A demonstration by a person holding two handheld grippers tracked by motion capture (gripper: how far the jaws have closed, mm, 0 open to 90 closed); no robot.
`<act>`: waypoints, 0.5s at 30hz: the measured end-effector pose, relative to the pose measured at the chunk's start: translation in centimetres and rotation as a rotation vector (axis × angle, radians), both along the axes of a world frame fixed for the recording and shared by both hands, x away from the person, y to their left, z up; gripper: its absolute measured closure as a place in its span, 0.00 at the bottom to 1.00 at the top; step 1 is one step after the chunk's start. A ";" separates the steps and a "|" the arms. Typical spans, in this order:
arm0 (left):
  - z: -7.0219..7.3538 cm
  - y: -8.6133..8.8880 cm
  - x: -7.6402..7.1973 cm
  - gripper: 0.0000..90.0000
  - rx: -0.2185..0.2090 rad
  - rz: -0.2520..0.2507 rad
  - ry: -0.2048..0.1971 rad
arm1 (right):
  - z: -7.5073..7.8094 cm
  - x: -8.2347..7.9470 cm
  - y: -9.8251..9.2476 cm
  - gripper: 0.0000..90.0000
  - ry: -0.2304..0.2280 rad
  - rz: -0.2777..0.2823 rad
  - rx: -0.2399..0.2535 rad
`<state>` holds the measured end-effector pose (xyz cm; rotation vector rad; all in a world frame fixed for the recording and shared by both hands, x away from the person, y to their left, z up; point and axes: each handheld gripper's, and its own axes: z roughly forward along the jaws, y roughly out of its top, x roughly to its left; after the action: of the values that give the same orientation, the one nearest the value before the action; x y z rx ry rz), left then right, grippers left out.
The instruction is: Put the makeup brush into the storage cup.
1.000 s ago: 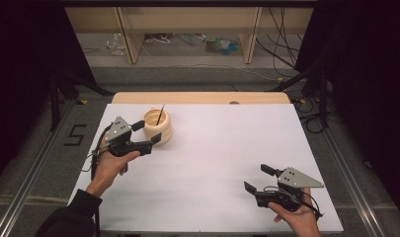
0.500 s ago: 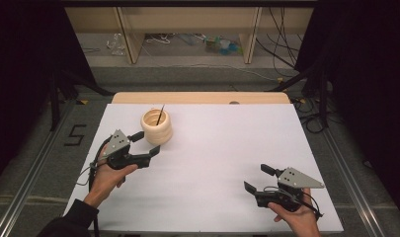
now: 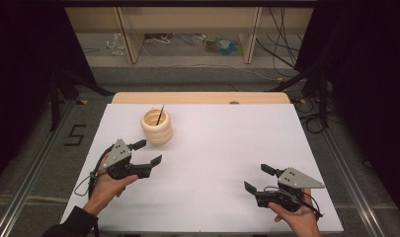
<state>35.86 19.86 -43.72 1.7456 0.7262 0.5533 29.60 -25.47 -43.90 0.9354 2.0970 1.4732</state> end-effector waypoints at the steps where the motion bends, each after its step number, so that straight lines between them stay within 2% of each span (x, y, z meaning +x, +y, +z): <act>1: -0.1 0.0 -0.1 0.24 0.005 0.001 0.002 | 0.0 0.0 0.0 0.21 -0.001 0.002 0.004; 3: -0.3 0.0 -0.3 0.25 0.017 0.001 -0.001 | 0.0 0.0 0.0 0.21 -0.001 0.001 0.001; 7: -0.5 0.1 -0.6 0.25 0.015 -0.010 0.006 | -0.1 0.0 0.1 0.21 -0.002 0.010 0.014; 8: -0.6 0.1 -0.7 0.25 0.011 -0.012 0.004 | 0.0 0.0 0.0 0.21 -0.003 0.004 0.002; 9: -0.6 0.1 -0.9 0.24 0.008 -0.012 0.003 | 0.2 -0.1 -0.1 0.21 0.016 0.000 -0.012; 10: -0.6 0.0 -1.0 0.24 0.005 -0.013 0.001 | 0.0 0.0 0.0 0.21 -0.005 -0.003 0.004; 12: -0.9 0.0 -1.2 0.23 0.005 -0.018 0.000 | 0.0 0.0 0.1 0.21 -0.006 0.001 0.010; 15: -1.1 0.1 -1.5 0.23 0.009 -0.030 0.004 | 0.2 -0.1 -0.1 0.21 0.009 0.003 -0.010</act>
<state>34.35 19.92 -44.77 1.7632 0.7004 0.5335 29.48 -25.53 -43.74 0.9374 2.1103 1.4616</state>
